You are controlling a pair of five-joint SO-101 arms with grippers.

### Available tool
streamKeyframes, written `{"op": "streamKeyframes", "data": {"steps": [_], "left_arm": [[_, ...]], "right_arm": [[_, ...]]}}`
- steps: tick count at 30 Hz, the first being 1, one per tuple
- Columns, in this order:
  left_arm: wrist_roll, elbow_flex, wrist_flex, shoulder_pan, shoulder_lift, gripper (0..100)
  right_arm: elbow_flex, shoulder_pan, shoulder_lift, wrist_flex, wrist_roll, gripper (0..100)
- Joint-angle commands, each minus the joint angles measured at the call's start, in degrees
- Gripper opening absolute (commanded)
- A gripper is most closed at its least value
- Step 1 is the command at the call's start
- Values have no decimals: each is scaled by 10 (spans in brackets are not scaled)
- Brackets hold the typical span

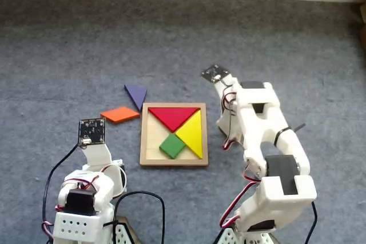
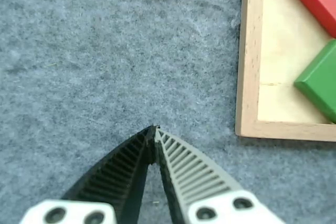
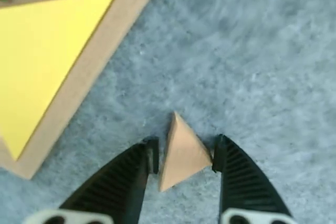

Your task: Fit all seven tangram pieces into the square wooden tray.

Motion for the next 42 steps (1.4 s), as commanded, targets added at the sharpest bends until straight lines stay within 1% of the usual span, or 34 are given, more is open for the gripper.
{"op": "streamKeyframes", "data": {"steps": [1,6,11,15,22,25,27,29,34,42], "left_arm": [[-2,11,2,7,-16,6],[-2,11,2,7,-16,6],[-2,11,2,7,-16,6],[-2,11,2,7,-16,6],[-2,11,2,7,-16,6],[-2,11,2,7,-16,6],[-2,11,2,7,-16,6],[-2,11,2,7,-16,6],[-2,11,2,7,-16,6],[-2,11,2,7,-16,6]], "right_arm": [[-3,14,-3,-7,-16,171],[-2,14,-3,-7,-19,171],[-2,12,-3,6,-89,171],[-4,7,-4,33,-95,171],[-2,4,-3,37,-98,167],[-2,3,-4,37,-156,166],[-2,2,-4,37,-171,166],[-2,2,-7,38,-171,159],[-7,1,-7,38,-171,67],[-10,0,-11,38,-165,63]]}}
